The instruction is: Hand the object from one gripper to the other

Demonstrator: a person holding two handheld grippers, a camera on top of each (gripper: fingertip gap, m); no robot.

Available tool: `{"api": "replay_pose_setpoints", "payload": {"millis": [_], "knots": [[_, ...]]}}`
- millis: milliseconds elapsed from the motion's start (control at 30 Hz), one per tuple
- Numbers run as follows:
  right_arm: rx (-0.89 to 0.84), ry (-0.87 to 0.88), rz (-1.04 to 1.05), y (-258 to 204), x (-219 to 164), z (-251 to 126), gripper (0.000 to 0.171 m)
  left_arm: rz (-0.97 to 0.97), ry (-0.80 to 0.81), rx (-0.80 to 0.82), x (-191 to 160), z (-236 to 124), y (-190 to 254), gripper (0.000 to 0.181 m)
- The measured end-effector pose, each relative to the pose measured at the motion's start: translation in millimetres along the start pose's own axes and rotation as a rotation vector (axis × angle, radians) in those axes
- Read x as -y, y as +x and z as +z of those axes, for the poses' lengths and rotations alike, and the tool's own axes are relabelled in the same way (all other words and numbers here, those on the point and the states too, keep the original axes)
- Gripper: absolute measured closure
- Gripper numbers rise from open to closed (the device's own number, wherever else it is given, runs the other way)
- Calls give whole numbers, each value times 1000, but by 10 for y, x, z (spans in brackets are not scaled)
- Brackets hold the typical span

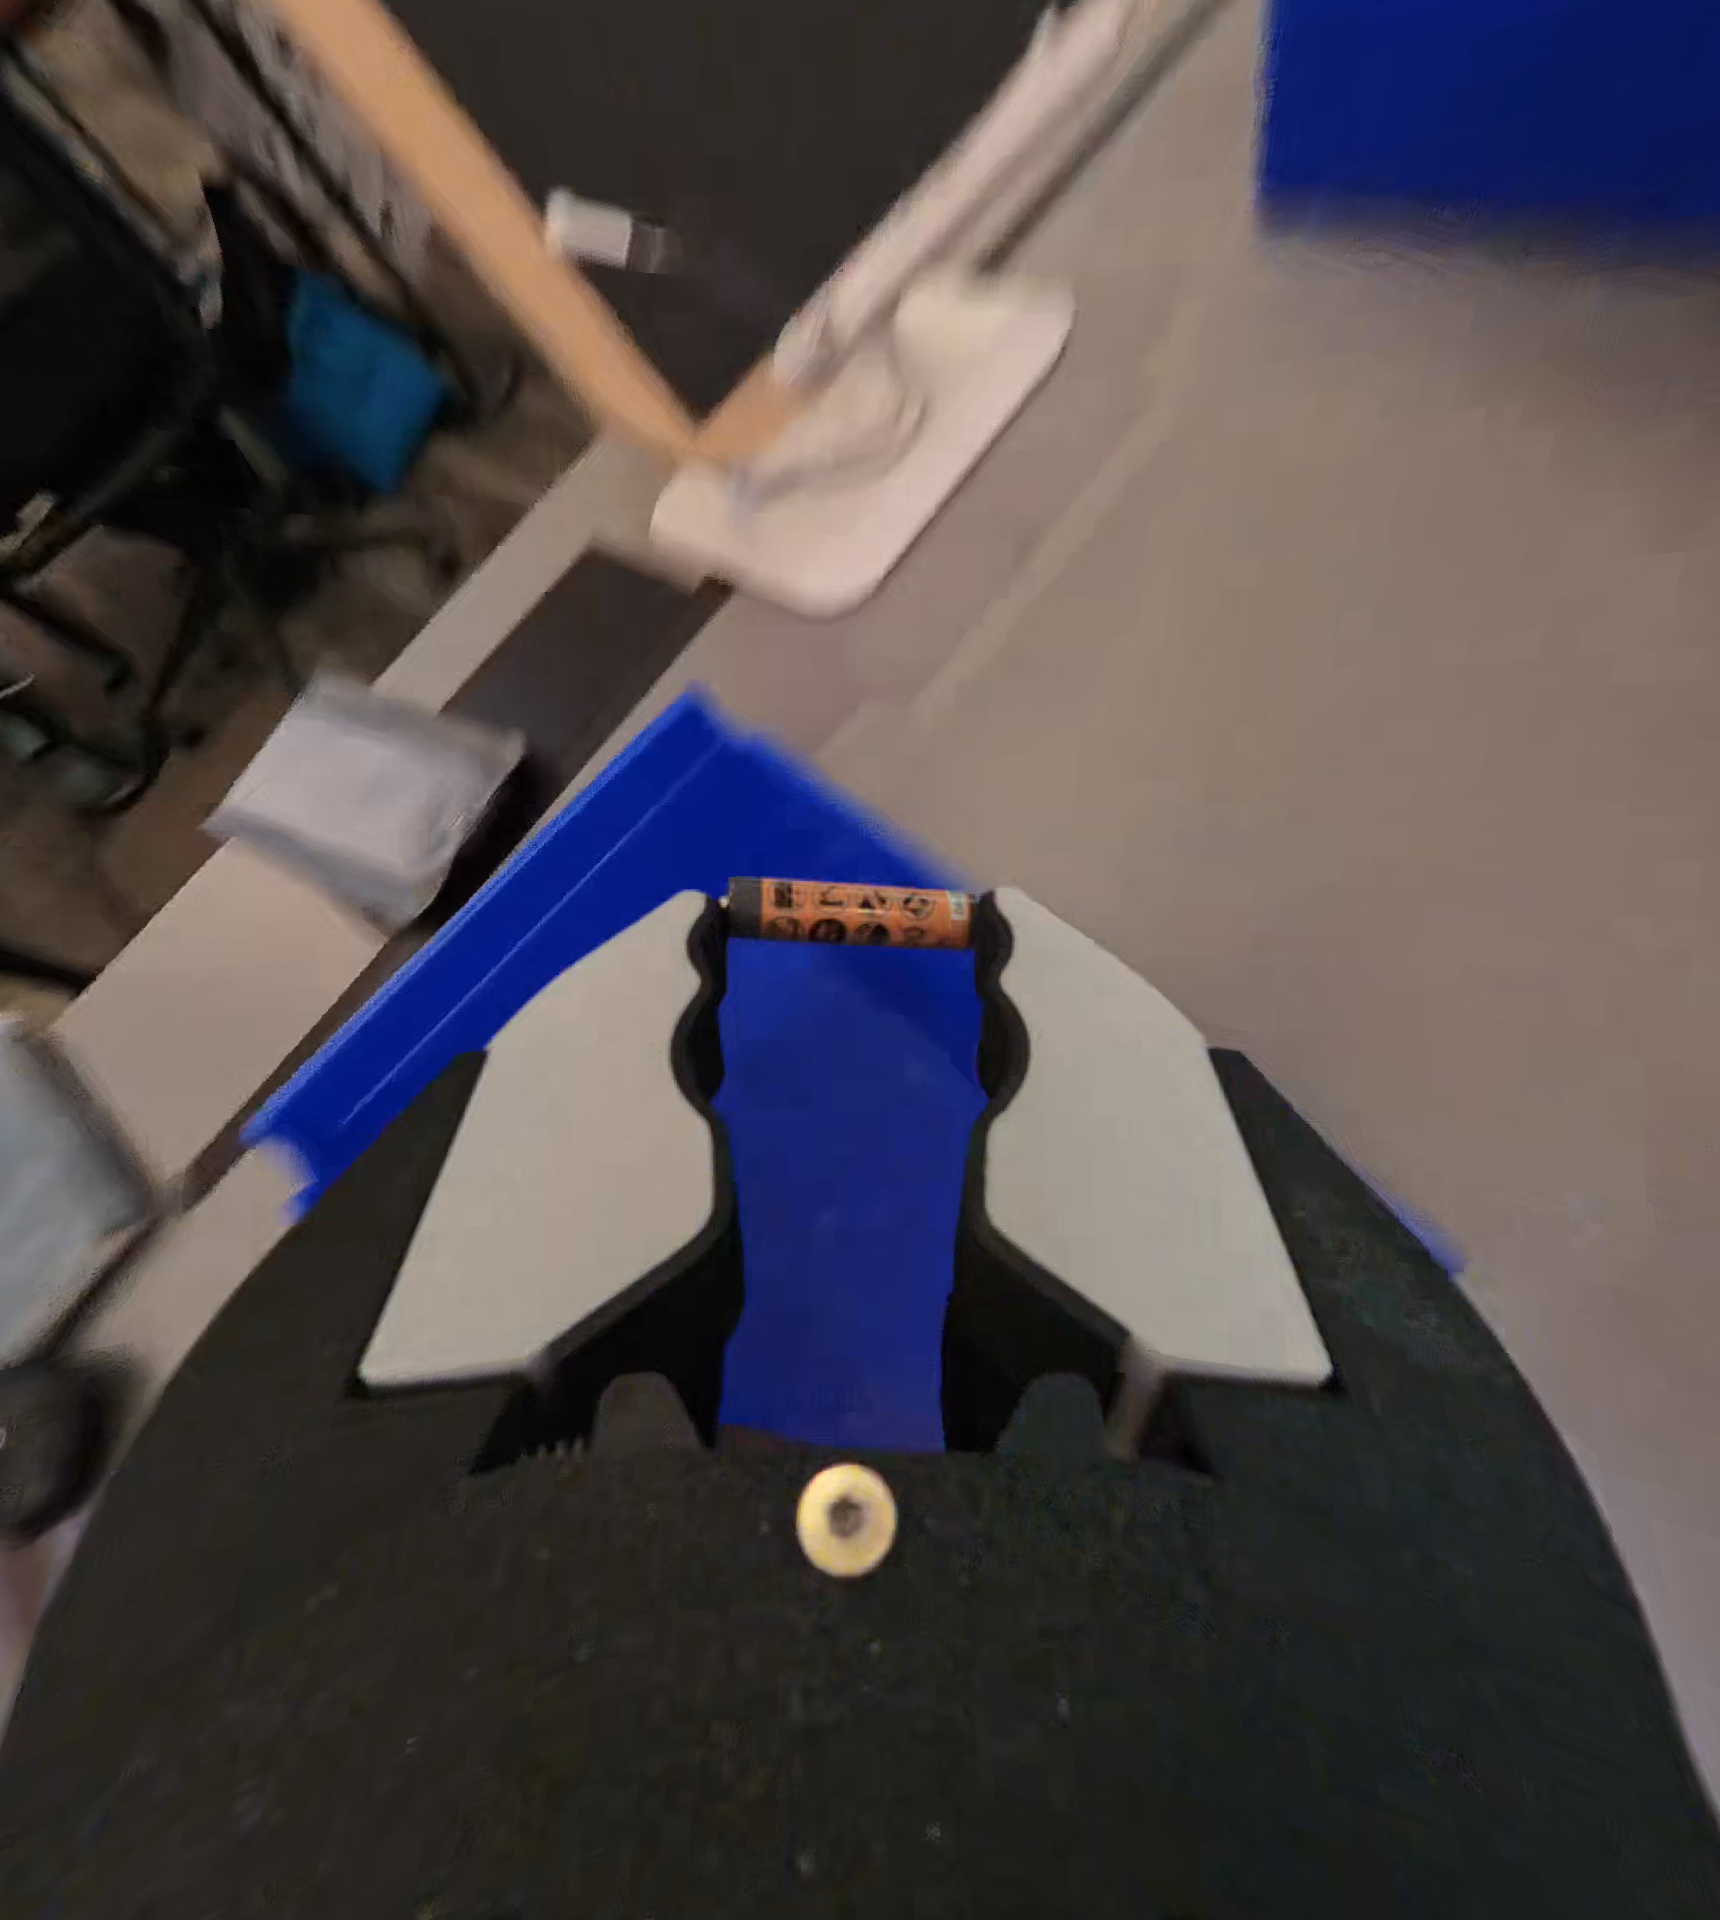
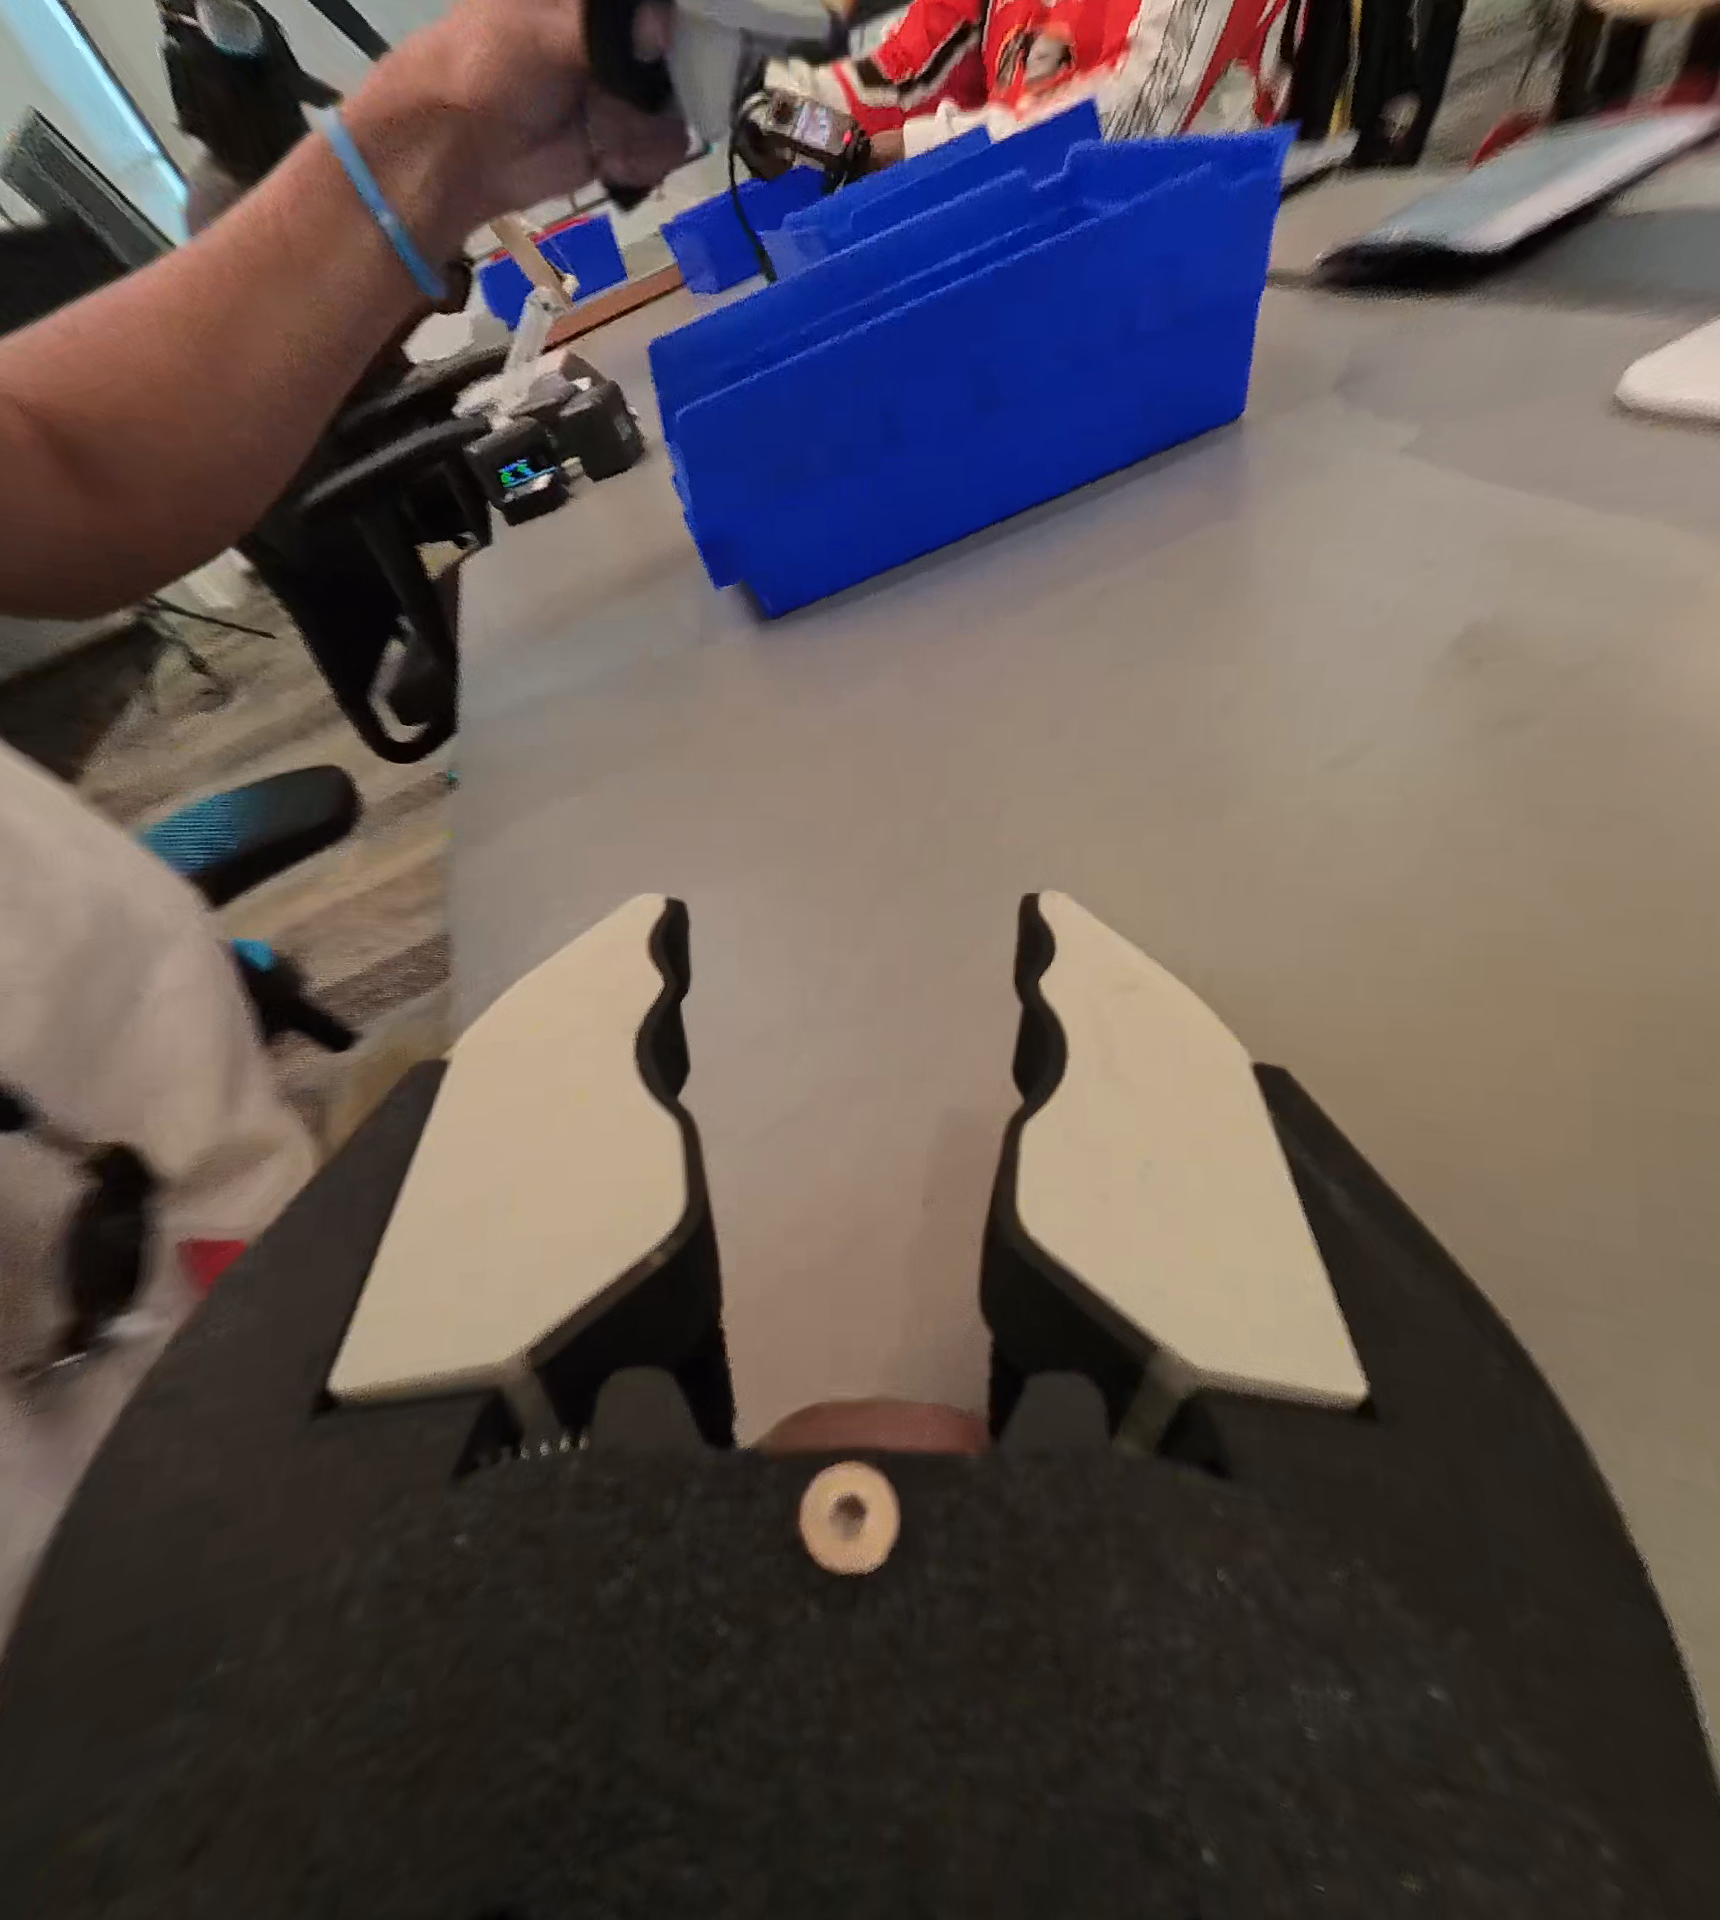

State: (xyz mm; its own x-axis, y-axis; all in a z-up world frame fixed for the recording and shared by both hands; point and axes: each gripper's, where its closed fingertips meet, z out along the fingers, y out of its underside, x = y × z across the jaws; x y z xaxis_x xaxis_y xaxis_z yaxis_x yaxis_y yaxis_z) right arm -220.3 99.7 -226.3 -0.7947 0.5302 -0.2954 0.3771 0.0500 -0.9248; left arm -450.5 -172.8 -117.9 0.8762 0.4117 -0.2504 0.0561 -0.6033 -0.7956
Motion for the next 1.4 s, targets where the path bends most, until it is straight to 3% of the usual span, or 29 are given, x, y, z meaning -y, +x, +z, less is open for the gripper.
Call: {"api": "replay_pose_setpoints", "payload": {"millis": [133, 267, 333, 400, 533, 733, 833, 900, 1000, 1167, 1300, 1400], "knots": [[-52, 67, -236, 91, 221, 182, 107, -330, 472, -272, 832, 30, 815, 136], [-80, 110, -389, 204, 665, 379, 104, -714, 667, -575, 1280, 352, 1562, 136], [-82, 148, -513, 189, 873, 424, 106, -809, 639, -687, 1312, 574, 1942, 136], [-71, 170, -625, 103, 964, 439, 111, -851, 553, -689, 1204, 838, 2222, 136], [-74, 185, -786, -43, 904, 404, 127, -962, 507, -787, 1038, 1028, 2549, 137], [-80, 190, -801, -17, 728, 400, 141, -1016, 477, -858, 1008, 1103, 2800, 136], [-82, 265, -826, -46, 763, 351, 160, -1027, 460, -888, 1034, 1124, 2898, 136], [-83, 254, -817, -30, 746, 356, 160, -1029, 453, -875, 1029, 1138, 2897, 136], [-42, 280, -659, 16, 750, 334, 161, -991, 453, -839, 964, 1104, 2867, 136], [260, 491, 53, 53, 978, 138, 161, -774, 541, -567, 811, 917, 2612, 132], [453, 782, 512, 121, 1180, 30, 161, -635, 702, -525, 974, 736, 2709, 134], [508, 845, 671, 129, 1141, 133, 161, -584, 798, -447, 1079, 678, 2721, 136]]}}
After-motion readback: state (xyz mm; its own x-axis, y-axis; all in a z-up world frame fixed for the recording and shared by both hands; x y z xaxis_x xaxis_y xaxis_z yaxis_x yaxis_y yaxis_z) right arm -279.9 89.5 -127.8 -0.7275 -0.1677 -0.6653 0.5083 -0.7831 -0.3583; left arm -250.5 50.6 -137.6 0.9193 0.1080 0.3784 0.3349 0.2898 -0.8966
